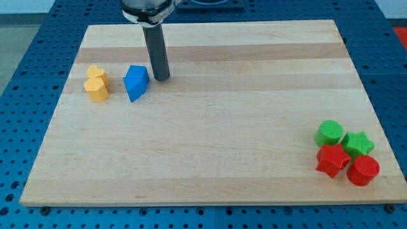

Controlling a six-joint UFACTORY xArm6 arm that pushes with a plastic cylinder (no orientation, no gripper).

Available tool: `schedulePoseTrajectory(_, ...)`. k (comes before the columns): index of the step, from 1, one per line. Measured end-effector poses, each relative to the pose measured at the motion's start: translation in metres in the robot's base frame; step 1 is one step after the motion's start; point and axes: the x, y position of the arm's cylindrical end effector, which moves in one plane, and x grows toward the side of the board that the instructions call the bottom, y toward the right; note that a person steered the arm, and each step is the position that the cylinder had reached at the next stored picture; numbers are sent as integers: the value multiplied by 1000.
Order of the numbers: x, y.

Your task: Push blue triangle left a bit

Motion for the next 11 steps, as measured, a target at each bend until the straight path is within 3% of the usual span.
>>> schedulePoseTrajectory(3, 0, -44)
schedulePoseTrajectory(5, 6, -5)
schedulePoseTrajectory(7, 43, -3)
schedulePoseTrajectory(11, 43, -55)
